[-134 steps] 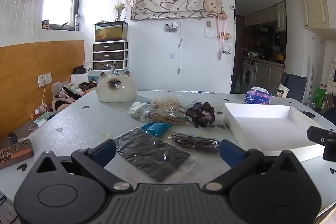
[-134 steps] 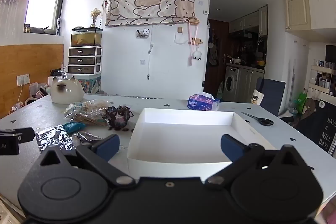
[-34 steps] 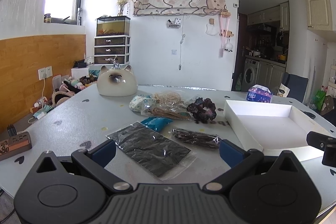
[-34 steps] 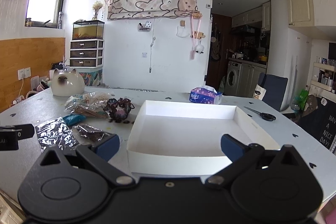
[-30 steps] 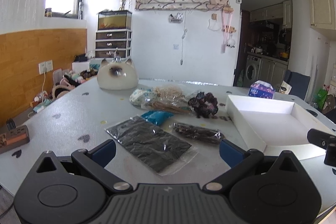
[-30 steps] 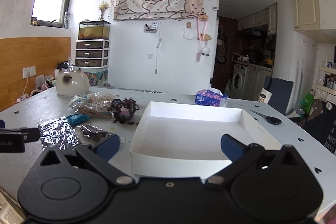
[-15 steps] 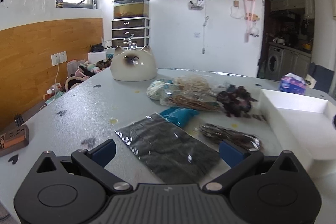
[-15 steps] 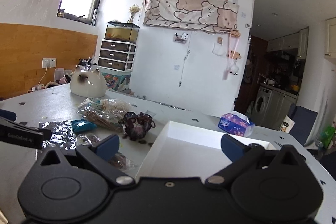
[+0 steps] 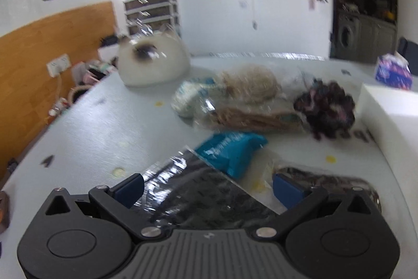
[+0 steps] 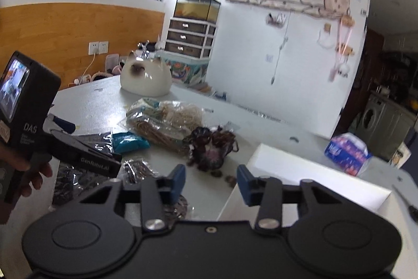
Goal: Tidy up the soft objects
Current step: 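Reach the left tool to the black bag while the right tool reaches the brown-cord bag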
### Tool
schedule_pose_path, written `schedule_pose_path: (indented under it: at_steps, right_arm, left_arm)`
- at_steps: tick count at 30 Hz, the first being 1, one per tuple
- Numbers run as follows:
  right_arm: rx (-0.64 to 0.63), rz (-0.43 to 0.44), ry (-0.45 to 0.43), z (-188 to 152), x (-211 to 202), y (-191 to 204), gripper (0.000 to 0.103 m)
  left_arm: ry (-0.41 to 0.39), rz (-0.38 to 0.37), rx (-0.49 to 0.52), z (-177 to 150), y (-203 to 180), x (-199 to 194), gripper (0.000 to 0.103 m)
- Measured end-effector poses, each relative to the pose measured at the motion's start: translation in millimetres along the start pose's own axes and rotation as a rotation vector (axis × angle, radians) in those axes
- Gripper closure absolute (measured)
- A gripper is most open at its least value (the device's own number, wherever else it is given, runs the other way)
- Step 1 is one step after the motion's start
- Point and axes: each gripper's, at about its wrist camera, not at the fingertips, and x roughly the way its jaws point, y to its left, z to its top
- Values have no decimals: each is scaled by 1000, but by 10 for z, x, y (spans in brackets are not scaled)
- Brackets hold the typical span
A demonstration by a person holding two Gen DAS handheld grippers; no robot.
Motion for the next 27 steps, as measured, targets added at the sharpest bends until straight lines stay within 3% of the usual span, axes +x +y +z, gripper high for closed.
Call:
schedule_pose_path:
  at_steps: [4, 10, 15, 27]
  right_arm:
    - [32, 45, 45, 14, 149, -49, 62]
    - [32, 134, 139, 115, 452, 16, 62]
    - [-6, 179, 199, 162, 646, 103, 62]
    - [-173, 105, 327, 46, 962, 353, 62]
  left_arm:
    - [36, -67, 44, -80, -41, 62, 0]
    - [41, -80, 130, -250, -124, 5, 0]
    - [42, -111, 145, -375, 16, -150, 0]
    - [78, -75, 112, -601, 641, -427, 0]
